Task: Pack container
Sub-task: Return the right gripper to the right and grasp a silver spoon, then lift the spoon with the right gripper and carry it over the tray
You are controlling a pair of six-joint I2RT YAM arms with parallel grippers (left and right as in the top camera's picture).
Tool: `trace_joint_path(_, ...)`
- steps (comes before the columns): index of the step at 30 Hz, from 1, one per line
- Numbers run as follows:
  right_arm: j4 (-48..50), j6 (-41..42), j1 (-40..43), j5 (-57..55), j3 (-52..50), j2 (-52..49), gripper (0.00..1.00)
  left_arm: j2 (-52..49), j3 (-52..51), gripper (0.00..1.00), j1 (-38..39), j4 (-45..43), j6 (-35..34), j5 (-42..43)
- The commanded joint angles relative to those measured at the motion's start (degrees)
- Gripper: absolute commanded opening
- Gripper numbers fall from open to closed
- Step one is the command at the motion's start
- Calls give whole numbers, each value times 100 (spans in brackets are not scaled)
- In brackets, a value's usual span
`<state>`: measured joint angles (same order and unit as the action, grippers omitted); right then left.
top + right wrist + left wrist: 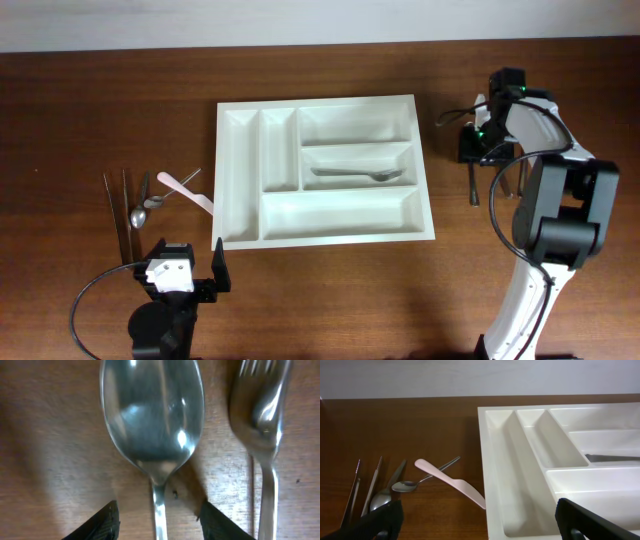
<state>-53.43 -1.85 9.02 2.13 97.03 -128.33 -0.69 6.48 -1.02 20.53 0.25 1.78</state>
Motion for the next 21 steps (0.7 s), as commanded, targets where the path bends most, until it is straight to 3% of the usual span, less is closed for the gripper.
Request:
trace_joint_path(1, -11, 70, -2, -92, -52, -238, 51, 39, -24, 99, -28, 7, 87, 85)
trace_joint_path(4, 24, 70, -2, -92, -52, -251, 44, 39, -24, 99, -28, 7, 87, 85)
trace_joint_path(8, 50, 70, -2, -92, -52, -251, 25, 39, -24, 99, -28, 7, 87, 83)
trace_joint_path(13, 55, 70, -2, -92, -52, -251, 8, 39, -24, 99, -28, 7, 87, 85)
trace_joint_path(21, 44, 70, -2, -92, -52, -251, 4, 39, -24, 99, -28, 7, 87, 83)
